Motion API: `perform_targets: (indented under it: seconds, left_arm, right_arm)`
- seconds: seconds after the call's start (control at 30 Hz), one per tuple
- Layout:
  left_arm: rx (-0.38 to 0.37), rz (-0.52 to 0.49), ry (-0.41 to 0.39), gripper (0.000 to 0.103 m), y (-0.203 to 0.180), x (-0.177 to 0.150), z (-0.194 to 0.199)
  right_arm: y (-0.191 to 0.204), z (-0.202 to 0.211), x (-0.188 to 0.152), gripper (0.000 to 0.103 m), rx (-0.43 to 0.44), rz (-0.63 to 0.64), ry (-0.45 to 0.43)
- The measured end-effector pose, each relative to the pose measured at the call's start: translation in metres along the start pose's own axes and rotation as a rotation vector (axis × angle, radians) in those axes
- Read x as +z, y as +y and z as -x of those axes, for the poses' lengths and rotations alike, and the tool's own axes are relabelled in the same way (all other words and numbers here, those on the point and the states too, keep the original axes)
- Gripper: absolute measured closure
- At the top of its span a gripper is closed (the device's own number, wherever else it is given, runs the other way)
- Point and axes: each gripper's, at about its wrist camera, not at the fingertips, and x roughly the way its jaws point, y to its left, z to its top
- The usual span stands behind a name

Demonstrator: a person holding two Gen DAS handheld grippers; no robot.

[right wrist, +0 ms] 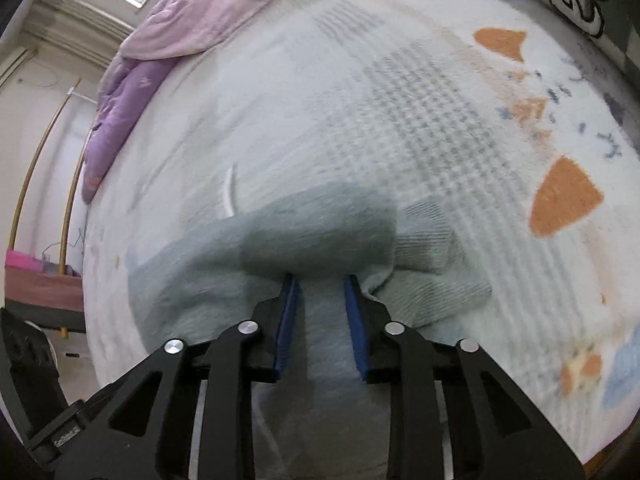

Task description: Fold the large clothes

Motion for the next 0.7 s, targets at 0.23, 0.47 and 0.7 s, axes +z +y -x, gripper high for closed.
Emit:
perform_targets:
  seconds: [0.23, 0.47, 0.7]
  left_arm:
    - [-0.16, 0.113, -0.025, 0.029, 0.045, -0.031, 0.04]
    - [-0.125, 0.213, 0.067, 0.019, 0.083, -0.084, 0.021]
    - [-0.196, 0.262, 0.074, 0.008, 0.083, -0.101, -0.012]
  right_arm:
    - [-0.016, 0.029, -0.016, 0.075, 0.086, -0.064, -0.038]
    - [-0.034, 0.058, -0.063, 0.029, 0.071, -0.174, -0.045]
    - [-0.074, 0.056, -0.12, 0.027, 0.199, -0.484, 0.003]
